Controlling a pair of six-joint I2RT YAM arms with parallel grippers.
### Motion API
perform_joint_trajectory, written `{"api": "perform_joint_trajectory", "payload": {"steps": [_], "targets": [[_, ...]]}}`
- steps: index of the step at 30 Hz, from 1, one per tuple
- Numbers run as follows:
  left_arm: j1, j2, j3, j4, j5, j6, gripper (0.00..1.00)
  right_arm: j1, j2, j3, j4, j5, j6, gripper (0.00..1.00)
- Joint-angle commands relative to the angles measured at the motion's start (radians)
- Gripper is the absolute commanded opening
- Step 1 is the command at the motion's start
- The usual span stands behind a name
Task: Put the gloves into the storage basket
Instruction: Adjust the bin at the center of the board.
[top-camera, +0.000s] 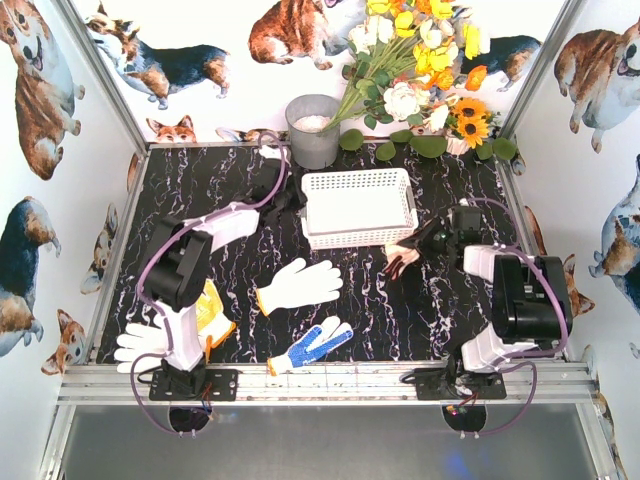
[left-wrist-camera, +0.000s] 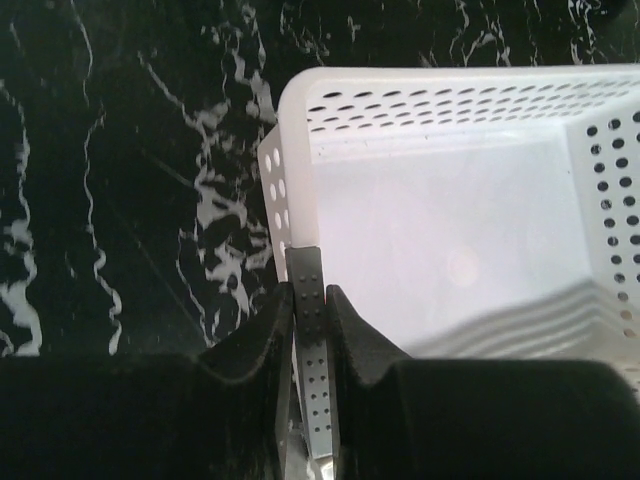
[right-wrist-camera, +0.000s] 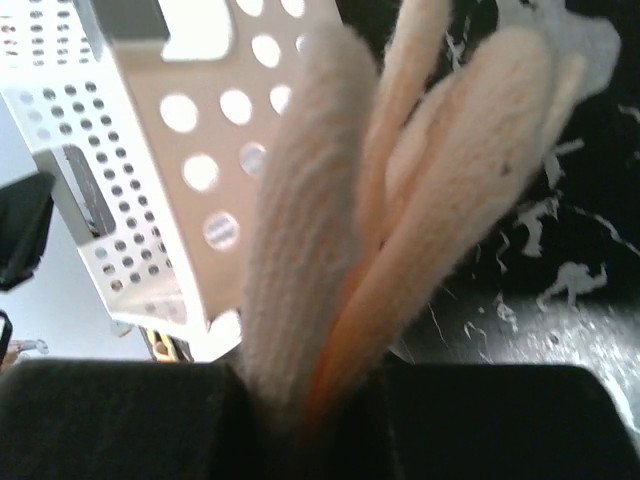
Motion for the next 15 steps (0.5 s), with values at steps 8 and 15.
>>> {"api": "perform_joint_trajectory", "payload": {"steps": [8,15], "targets": [[-0.171,-0.235,-0.238,0.061,-0.005,-0.122,0.43,0.008,0.124,0.190,0.079,0.013,-0.041,0.00],[-0.302,-0.278,-0.266,0.122,0.062,-0.097,0.46,0.010,0.182,0.281,0.042,-0.040,-0.113,0.00]]}}
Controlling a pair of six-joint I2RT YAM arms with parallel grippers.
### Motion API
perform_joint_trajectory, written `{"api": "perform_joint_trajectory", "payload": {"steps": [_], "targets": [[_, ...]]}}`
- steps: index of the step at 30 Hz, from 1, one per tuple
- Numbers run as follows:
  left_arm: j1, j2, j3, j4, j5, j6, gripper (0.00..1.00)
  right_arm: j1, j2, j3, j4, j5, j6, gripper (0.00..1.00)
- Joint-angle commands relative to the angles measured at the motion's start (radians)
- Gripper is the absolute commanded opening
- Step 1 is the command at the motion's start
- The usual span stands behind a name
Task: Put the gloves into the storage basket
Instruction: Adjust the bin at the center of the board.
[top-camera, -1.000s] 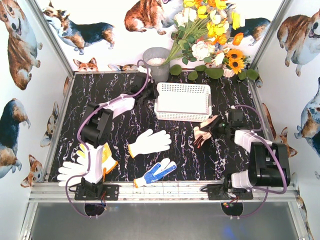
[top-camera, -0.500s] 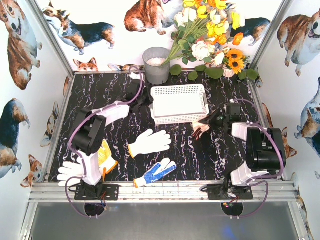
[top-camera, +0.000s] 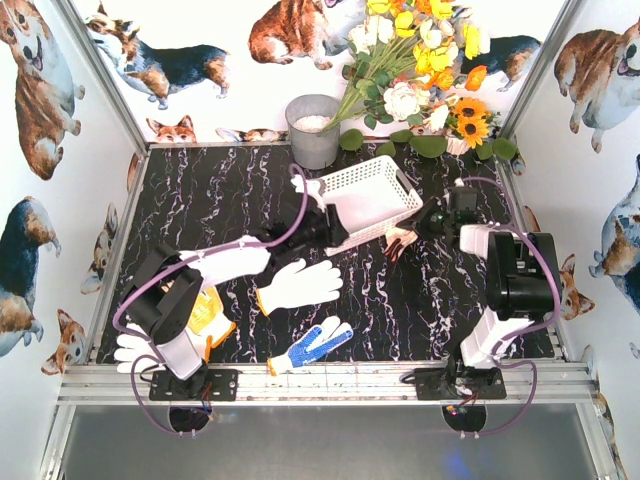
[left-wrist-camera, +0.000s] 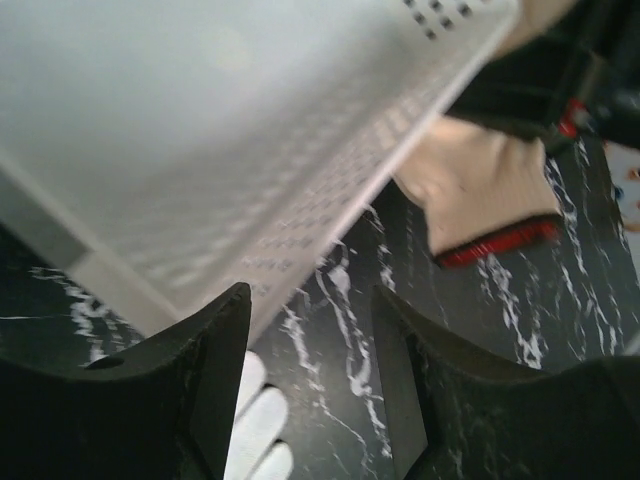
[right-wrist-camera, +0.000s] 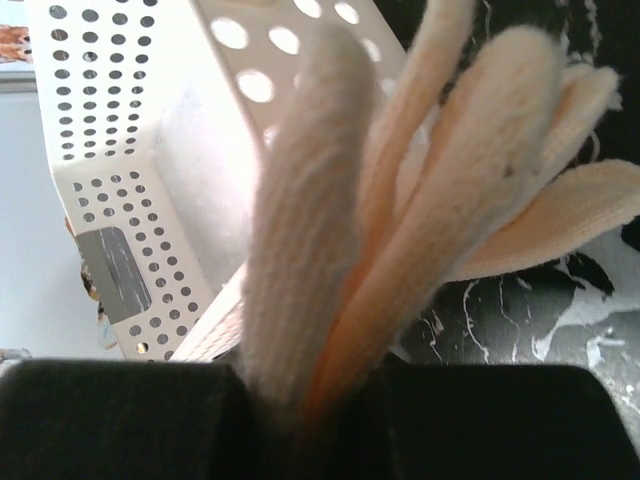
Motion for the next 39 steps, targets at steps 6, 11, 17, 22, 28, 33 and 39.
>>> {"api": "perform_joint_trajectory", "payload": {"steps": [6,11,17,22,28,33,39], "targets": [[-0.110,-0.044,-0.014,0.095,0.089,0.039,0.50,0.005,0.020,0.138,-0.018,-0.059,-0.127,0.00],[-0.080,-0.135,0.040,-0.050,-0.017,0.211,0.64,0.004,-0.021,0.140,-0.068,-0.047,-0.155,0.00],[0.077,-0.049,0.197,-0.202,-0.027,0.433,0.72,0.005,-0.039,0.101,-0.050,-0.065,-0.139,0.00],[0.195,0.112,0.352,-0.244,0.042,0.495,0.73,0.009,-0.046,0.082,-0.047,-0.072,-0.132,0.00],[0.264,0.265,0.514,-0.281,0.114,0.521,0.73,0.019,-0.061,0.080,-0.062,-0.067,-0.139,0.00],[0.269,0.359,0.617,-0.321,0.134,0.545,0.74,0.027,-0.052,0.087,-0.069,-0.066,-0.142,0.00],[0.273,0.445,0.727,-0.443,0.171,0.556,0.74,0.040,-0.045,0.101,-0.071,-0.059,-0.140,0.00]]}}
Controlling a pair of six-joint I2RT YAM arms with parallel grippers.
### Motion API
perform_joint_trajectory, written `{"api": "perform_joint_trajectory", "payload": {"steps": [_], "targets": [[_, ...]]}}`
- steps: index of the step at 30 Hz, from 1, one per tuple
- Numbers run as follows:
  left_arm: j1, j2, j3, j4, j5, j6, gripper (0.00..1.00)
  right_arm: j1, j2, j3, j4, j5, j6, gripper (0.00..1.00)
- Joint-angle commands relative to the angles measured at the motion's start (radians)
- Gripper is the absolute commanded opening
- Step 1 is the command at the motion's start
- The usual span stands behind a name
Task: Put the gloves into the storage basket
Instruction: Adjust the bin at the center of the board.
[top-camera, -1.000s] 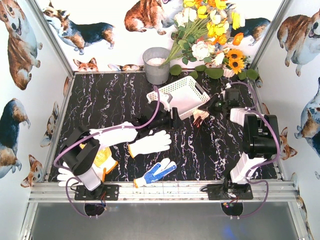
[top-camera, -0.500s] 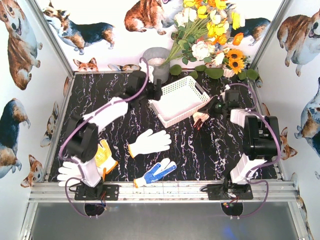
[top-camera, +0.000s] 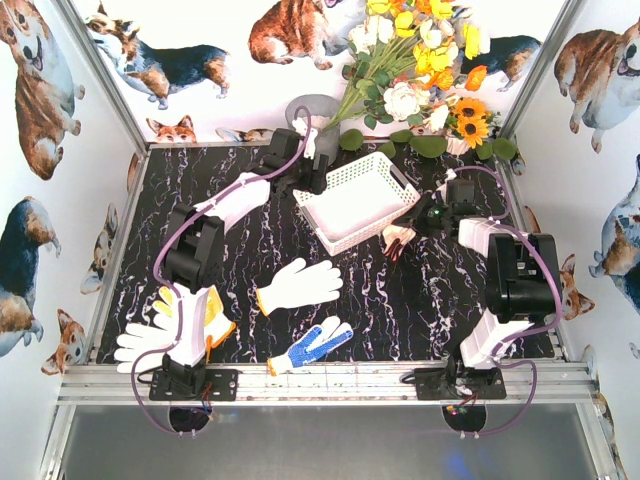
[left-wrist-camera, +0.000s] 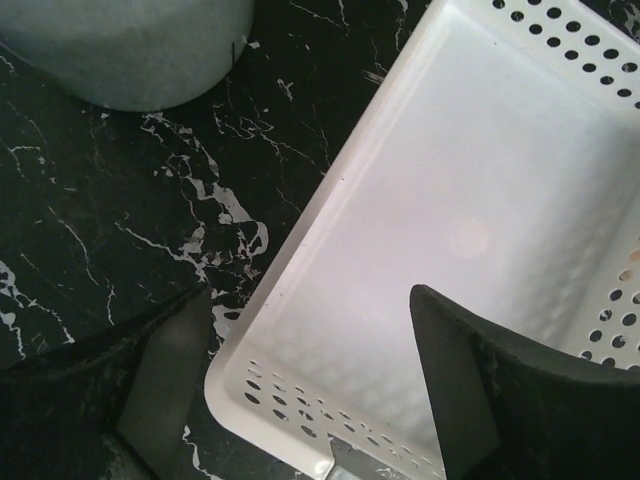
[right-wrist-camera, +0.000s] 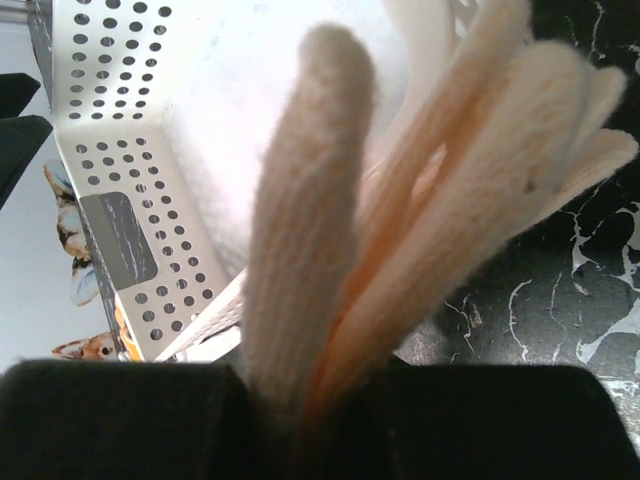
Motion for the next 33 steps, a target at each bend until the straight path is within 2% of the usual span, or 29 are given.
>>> {"api": "perform_joint_trajectory", "payload": {"steps": [1,9,17,23,27,30,33], "targets": [[0.007,0.018,0.041,-0.079,0.057,0.009,0.74,0.011,-0.030,0.025,0.035,-0.006,-0.012,0.00],[0.004,-0.065,-0.083,-0.048,0.166,-0.057,0.72,0.009,-0.014,0.060,0.024,-0.003,-0.015,0.00],[-0.012,-0.161,-0.266,0.099,0.360,-0.128,0.71,-0.009,-0.047,0.068,-0.018,0.007,-0.029,0.00],[-0.060,-0.229,-0.406,0.245,0.445,-0.198,0.71,-0.048,-0.142,0.042,-0.112,0.037,0.001,0.00],[-0.068,-0.269,-0.476,0.250,0.379,-0.206,0.73,-0.072,-0.237,0.013,-0.202,0.096,0.008,0.00],[-0.075,-0.339,-0.543,0.230,0.228,-0.203,0.78,-0.082,-0.303,0.010,-0.297,0.123,0.020,0.00],[-0.092,-0.436,-0.637,0.255,0.061,-0.189,0.90,-0.083,-0.367,0.028,-0.389,0.131,0.029,0.00]]}}
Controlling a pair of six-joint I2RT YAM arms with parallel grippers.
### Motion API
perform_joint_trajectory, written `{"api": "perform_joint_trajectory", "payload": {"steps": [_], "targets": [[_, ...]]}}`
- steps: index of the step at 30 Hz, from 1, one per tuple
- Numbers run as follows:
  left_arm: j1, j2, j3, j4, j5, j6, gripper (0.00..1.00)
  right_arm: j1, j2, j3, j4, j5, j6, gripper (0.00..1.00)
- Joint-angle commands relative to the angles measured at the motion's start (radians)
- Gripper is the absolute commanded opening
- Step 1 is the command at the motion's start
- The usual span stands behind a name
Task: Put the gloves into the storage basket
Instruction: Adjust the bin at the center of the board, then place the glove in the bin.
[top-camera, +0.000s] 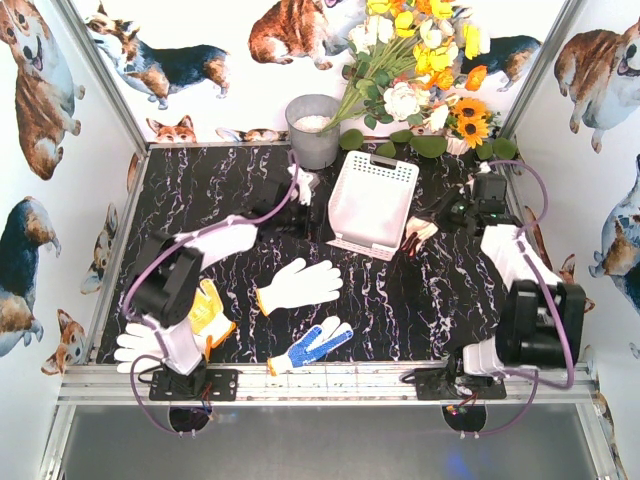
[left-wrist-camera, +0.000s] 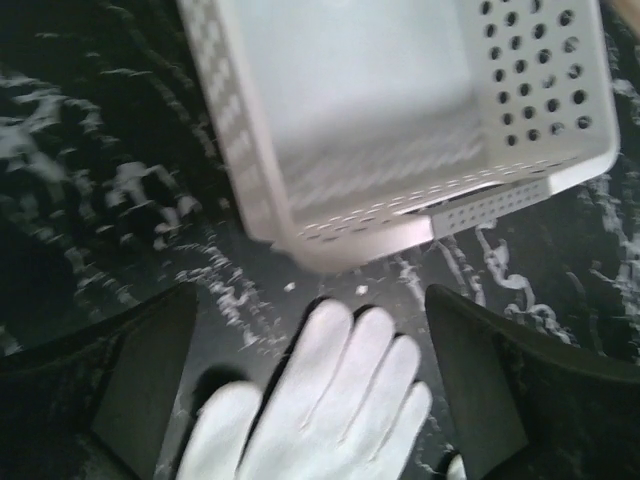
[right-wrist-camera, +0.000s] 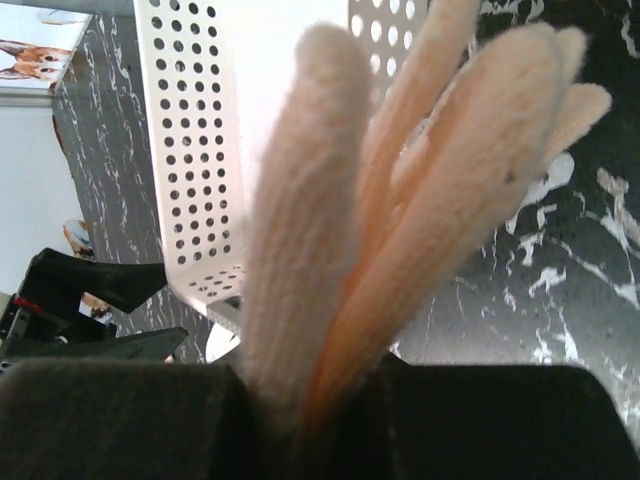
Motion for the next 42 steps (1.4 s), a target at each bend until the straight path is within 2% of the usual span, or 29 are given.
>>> {"api": "perform_joint_trajectory", "payload": {"steps": [1,5,10,16,20,24,33,39,42], "targets": [[-0.018,-0.148,-0.108,0.071,-0.240,0.005,0.94,-0.001,-0.105,0.019,-0.148,0.034,0.024,0.00],[-0.077,-0.286,-0.180,0.088,-0.391,0.088,1.00,0.001,-0.202,0.029,-0.221,0.033,0.062,0.00],[-0.285,-0.390,-0.174,0.102,-0.589,0.305,1.00,0.070,-0.273,0.004,-0.219,0.020,0.159,0.00],[-0.457,-0.430,-0.137,0.162,-0.547,0.438,1.00,0.179,-0.290,-0.038,-0.089,0.041,0.316,0.00],[-0.553,-0.429,-0.100,0.137,-0.537,0.490,1.00,0.219,-0.273,-0.017,-0.068,0.071,0.341,0.00],[-0.597,-0.422,-0.094,0.127,-0.524,0.496,1.00,0.234,-0.256,0.000,-0.062,0.069,0.348,0.00],[-0.648,-0.297,-0.024,0.179,-0.709,0.640,1.00,0.256,-0.247,-0.002,-0.028,0.055,0.381,0.00],[-0.664,-0.198,0.063,0.160,-0.768,0.753,1.00,0.260,-0.241,0.008,-0.029,0.046,0.385,0.00],[-0.669,-0.171,0.087,0.153,-0.776,0.784,0.93,0.261,-0.237,0.010,-0.025,0.041,0.390,0.00]]}}
